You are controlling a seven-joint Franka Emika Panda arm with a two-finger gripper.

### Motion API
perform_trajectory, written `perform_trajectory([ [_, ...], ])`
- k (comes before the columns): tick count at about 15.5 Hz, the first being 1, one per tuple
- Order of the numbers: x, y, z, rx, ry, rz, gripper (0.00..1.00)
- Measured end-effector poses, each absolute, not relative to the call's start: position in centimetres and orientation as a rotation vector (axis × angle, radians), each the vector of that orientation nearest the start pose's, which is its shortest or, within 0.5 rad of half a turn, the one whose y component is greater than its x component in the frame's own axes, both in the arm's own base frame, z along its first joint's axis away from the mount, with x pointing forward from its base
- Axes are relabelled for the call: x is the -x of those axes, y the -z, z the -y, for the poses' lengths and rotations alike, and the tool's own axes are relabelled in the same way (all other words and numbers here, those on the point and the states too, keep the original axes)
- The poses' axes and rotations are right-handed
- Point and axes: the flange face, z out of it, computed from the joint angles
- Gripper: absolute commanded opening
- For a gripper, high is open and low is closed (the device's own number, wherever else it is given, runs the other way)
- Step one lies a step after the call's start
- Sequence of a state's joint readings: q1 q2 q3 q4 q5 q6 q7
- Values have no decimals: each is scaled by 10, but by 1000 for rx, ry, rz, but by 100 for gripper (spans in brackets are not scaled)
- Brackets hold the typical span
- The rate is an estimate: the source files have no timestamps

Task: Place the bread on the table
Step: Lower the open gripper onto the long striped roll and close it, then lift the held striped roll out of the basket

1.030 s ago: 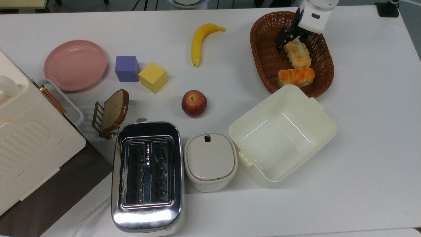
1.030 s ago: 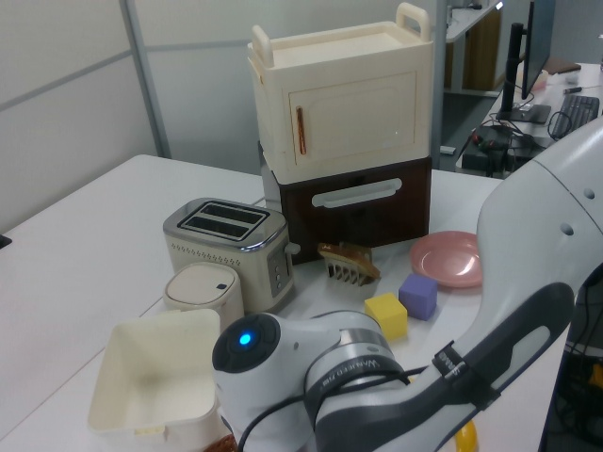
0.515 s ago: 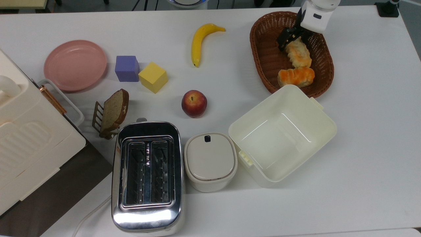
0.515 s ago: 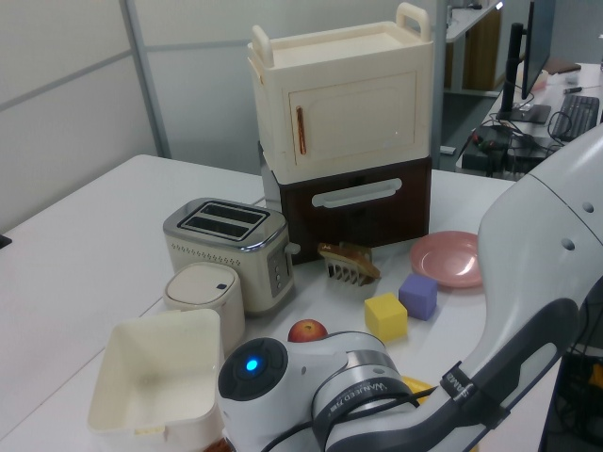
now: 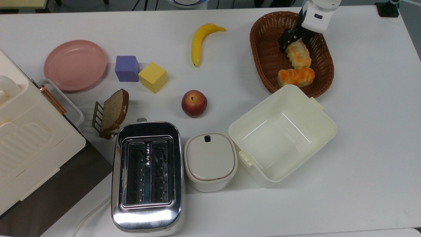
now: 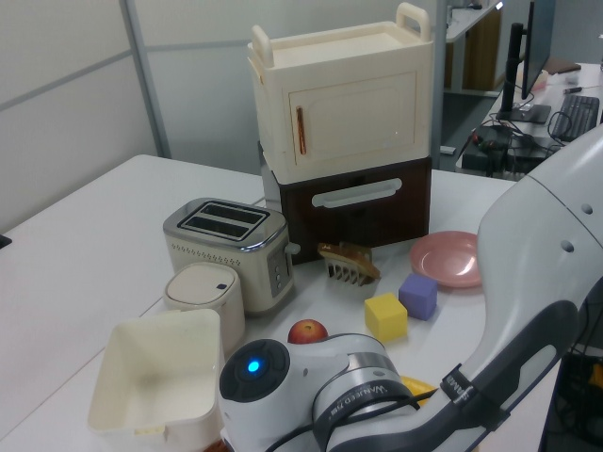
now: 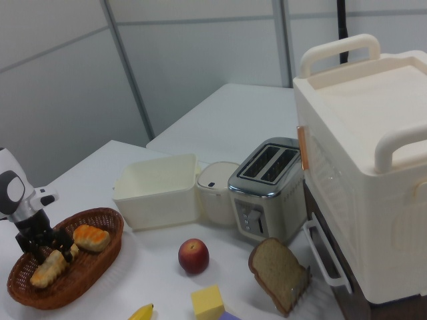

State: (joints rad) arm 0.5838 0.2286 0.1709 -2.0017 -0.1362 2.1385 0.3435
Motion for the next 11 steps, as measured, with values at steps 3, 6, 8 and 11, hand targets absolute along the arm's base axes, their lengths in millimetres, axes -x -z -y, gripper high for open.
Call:
perform_trajectory([
  [3, -432, -330, -394, 3152, -70, 785, 22],
  [6, -432, -330, -395, 3151, -67, 784, 8],
  [8, -433, -331, -395, 3150, -63, 782, 8],
  [11, -433, -332, -396, 3150, -62, 780, 8],
])
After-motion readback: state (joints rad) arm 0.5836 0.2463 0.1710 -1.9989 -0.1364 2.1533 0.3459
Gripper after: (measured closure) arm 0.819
